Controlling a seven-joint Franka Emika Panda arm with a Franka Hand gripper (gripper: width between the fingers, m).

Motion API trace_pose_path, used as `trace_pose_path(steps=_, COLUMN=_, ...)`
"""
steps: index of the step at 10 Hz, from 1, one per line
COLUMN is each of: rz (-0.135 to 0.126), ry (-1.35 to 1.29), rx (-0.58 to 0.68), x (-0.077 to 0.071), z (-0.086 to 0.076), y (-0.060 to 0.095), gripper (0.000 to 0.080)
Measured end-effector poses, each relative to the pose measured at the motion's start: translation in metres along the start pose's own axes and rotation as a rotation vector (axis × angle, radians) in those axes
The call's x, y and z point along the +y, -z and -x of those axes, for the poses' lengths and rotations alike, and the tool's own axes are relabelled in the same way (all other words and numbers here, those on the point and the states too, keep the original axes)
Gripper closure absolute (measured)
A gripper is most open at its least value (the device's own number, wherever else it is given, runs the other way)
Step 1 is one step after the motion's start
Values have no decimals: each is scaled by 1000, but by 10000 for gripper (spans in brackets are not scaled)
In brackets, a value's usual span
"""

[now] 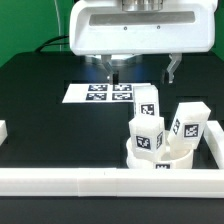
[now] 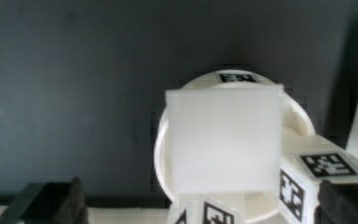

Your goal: Assemble stool

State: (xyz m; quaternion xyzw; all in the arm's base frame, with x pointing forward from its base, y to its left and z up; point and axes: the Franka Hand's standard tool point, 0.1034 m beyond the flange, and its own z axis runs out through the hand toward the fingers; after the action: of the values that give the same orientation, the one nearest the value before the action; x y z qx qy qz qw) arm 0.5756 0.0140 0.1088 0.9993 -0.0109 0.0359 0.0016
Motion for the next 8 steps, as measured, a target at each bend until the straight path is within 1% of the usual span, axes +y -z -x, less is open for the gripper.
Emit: trace_pose_path(steps=8, rz=14, ry=0, rx=-23, x=3, z=6, y=-14, gripper=150)
